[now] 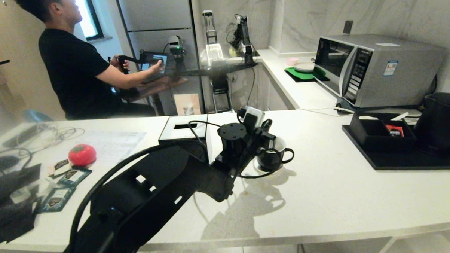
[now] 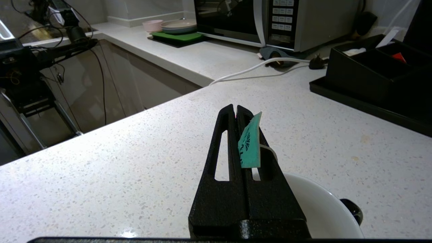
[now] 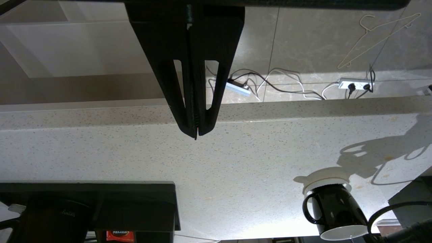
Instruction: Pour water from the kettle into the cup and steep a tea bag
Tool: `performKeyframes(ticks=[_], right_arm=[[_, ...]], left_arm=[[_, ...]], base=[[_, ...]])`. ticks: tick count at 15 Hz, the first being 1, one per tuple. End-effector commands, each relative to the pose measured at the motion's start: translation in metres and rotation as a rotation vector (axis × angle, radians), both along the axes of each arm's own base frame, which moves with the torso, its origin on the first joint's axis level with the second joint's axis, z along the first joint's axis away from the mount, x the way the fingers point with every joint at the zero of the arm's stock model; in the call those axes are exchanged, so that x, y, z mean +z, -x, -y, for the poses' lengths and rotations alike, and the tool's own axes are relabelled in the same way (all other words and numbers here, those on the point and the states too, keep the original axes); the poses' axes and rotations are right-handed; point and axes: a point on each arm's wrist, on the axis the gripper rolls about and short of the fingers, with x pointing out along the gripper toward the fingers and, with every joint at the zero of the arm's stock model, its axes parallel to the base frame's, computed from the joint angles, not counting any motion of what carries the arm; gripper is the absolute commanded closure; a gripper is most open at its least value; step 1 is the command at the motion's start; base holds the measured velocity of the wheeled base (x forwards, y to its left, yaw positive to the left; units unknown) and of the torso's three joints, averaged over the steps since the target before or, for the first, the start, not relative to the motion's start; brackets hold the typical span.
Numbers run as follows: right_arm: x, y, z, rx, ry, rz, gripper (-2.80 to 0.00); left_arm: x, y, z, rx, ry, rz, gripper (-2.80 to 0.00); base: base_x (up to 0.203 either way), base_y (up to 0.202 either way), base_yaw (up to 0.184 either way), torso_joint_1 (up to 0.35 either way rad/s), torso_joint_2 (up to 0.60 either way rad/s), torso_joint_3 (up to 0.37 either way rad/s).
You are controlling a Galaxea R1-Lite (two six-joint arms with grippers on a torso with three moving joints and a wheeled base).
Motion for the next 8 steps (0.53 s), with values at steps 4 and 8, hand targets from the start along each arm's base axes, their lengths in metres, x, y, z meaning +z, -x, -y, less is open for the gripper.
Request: performKeyframes(ticks=[4, 8], right_arm=[[0.000, 0.000, 0.000, 0.000, 0.000, -0.001, 0.00], [0.000, 0.000, 0.000, 0.000, 0.000, -0.001, 0.00]], left_arm=[[0.002, -0.001, 0.000, 0.004, 0.007, 0.009, 0.00], [0.021, 0.002, -0.002, 0.004, 0.030, 0.037, 0.00]], base=[[0.000, 0.000, 0.000, 0.000, 0.00, 0.000], [0.000, 0.000, 0.000, 0.000, 0.00, 0.000]])
